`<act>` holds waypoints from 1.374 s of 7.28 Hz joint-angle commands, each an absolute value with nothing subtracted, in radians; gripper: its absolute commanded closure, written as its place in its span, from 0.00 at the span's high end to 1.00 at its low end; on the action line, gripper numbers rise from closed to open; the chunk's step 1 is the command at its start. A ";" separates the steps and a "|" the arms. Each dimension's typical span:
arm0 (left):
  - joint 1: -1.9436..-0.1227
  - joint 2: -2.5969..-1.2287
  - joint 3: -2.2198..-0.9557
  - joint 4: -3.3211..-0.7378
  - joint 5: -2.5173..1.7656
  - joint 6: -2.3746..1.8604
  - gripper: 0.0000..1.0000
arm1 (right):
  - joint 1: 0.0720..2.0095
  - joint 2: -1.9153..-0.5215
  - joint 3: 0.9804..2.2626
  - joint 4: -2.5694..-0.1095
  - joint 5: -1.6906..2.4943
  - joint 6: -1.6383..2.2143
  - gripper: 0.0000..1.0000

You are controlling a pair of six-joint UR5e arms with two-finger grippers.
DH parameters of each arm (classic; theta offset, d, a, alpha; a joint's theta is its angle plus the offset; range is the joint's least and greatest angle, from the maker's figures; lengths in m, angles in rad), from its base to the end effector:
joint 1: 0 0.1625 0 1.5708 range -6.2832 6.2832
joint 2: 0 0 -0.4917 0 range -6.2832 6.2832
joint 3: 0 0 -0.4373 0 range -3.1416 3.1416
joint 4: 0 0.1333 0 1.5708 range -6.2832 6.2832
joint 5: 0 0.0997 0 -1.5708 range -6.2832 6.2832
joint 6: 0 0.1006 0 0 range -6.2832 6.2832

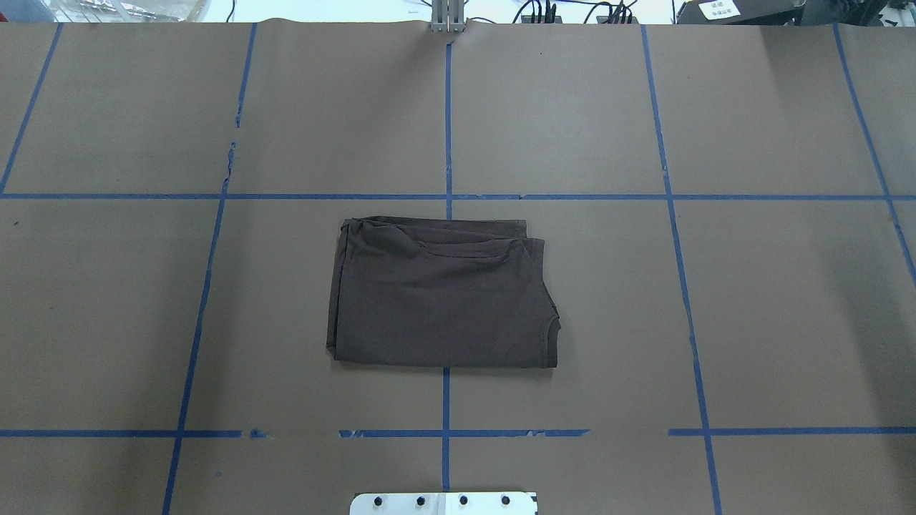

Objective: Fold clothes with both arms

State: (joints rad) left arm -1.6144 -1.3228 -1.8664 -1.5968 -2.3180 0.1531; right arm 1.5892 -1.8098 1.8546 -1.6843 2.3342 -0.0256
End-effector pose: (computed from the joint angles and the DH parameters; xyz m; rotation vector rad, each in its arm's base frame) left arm -0.0832 -0.4177 0.6846 0.1433 0.7369 0.1318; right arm 0.0714 -0.4137 0.7000 -0.0485 -0.7643 0.0194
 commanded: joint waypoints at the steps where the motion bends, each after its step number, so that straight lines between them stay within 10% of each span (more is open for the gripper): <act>1: -1.615 -1.319 -1.868 -1.595 -2.318 0.152 1.00 | 1.588 -1.809 1.855 -1.684 2.335 -0.029 1.00; 10: -1.615 -1.319 -1.858 -1.592 -2.318 0.144 1.00 | 1.589 -1.812 1.845 -1.686 2.364 -0.029 1.00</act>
State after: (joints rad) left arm -1.6153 -1.3192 -1.8644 -1.5935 -2.3178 0.1448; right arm 1.5892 -1.8072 1.8530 -1.6850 2.3578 -0.0251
